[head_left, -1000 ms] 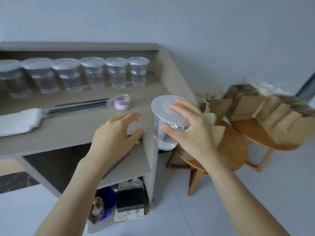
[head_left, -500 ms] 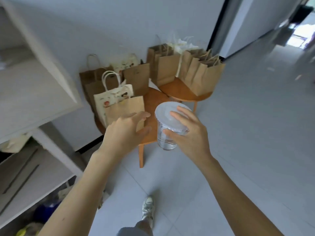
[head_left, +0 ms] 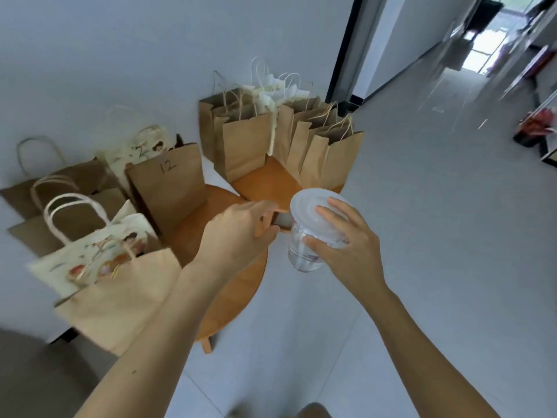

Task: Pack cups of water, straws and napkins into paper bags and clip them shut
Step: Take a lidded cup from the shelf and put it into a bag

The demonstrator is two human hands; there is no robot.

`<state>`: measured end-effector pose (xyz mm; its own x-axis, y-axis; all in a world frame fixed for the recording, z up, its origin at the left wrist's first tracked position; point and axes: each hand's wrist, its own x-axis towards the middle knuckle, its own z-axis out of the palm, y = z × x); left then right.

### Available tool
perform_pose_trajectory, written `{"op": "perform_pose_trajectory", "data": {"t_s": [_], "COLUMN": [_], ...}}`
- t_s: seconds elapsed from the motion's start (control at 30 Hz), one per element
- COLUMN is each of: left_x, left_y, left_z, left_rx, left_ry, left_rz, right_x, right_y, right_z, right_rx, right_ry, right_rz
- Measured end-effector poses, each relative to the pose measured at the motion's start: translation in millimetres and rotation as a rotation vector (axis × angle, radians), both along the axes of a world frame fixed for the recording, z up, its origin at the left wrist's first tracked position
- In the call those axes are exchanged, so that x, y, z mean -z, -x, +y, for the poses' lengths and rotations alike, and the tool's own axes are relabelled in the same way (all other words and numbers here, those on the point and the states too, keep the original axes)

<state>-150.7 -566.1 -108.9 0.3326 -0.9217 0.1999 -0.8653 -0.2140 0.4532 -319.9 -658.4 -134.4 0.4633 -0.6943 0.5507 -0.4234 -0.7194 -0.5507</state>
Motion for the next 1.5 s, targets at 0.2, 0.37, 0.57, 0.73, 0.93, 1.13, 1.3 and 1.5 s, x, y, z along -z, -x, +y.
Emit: {"op": "perform_pose_trajectory", "data": {"t_s": [0.2, 0.37, 0.57, 0.73, 0.93, 1.13, 1.3, 1.5], "left_x": [13.5, 17.5, 18.1, 26.1, 44.5, 48.2, 42.1, 51.7], "left_y": [-8.8, -18.2, -53.2, -104.0, -180.7, -239.9, -270.0, -299.9], "left_z": [-126.1, -215.0, -279.6, -316.9, -367.4, -411.8, -450.8, -476.5], "left_rx": [-0.021, -0.145, -0.303, -0.411, -0.538, -0.594, -0.662, -0.833], "left_ry": [-0.027, -0.08, -0.108, -0.117, -0.146, -0.195, -0.165, -0.08], "left_rz": [-0.021, -0.005, 0.015, 0.017, 0.066, 0.077, 0.077, 0.065], "right_x": [17.9, 21.6, 27.4, 37.2, 42.3, 36.2, 22.4, 14.1], "right_y": [-13.4, -41.8, -94.6, -159.1, -236.7, -292.6, -333.8, -379.3], "right_z": [-134.2, -239.6, -321.3, -373.0, -431.7, -488.2, -534.9, -573.0], "right_rx": [-0.083, -0.228, -0.377, -0.465, -0.535, -0.556, -0.613, -0.697], "right_ry": [-0.042, -0.095, -0.144, -0.144, -0.139, -0.126, -0.155, -0.169], "right_rz": [-0.004, -0.014, 0.003, 0.044, 0.06, 0.069, 0.009, -0.035]}}
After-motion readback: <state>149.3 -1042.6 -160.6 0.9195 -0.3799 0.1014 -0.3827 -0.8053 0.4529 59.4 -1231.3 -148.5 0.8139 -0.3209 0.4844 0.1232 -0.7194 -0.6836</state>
